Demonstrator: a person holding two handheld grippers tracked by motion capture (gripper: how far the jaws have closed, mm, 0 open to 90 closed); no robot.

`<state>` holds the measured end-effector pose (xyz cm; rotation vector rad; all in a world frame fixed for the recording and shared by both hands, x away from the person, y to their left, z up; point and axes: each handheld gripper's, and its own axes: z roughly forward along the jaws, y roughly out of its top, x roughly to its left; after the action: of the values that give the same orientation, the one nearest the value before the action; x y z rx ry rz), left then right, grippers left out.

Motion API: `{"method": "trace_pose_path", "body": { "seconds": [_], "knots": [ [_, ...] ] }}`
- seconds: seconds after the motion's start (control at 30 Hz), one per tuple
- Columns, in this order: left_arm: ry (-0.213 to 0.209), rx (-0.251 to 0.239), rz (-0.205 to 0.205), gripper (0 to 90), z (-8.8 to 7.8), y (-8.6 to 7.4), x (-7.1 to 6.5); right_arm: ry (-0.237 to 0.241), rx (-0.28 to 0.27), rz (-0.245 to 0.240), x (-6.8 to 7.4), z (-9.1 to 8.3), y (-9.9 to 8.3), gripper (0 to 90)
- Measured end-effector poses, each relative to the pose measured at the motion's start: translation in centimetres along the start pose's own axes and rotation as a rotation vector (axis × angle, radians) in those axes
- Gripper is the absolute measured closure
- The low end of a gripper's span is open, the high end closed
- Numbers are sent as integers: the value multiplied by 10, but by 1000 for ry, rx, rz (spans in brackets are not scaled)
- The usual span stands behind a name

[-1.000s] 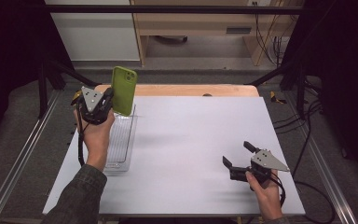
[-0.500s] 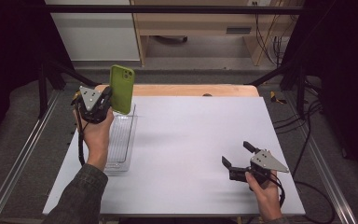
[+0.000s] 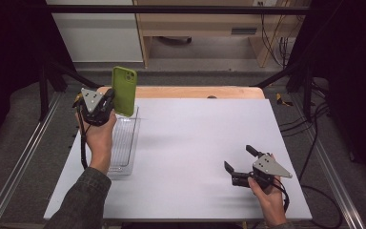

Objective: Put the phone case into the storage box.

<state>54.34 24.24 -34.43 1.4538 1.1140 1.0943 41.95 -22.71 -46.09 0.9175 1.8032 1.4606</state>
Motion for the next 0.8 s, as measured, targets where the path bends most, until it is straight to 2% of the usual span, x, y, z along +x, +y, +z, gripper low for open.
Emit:
{"method": "trace_pose_path", "body": {
  "seconds": [0.37,0.8],
  "knots": [
    [20,5,-27,877,3,-2,6,1,-2,4,1,0,0,28],
    [66,19,-67,877,16,-10,19,2,-5,2,1,0,0,28]
  ]
}}
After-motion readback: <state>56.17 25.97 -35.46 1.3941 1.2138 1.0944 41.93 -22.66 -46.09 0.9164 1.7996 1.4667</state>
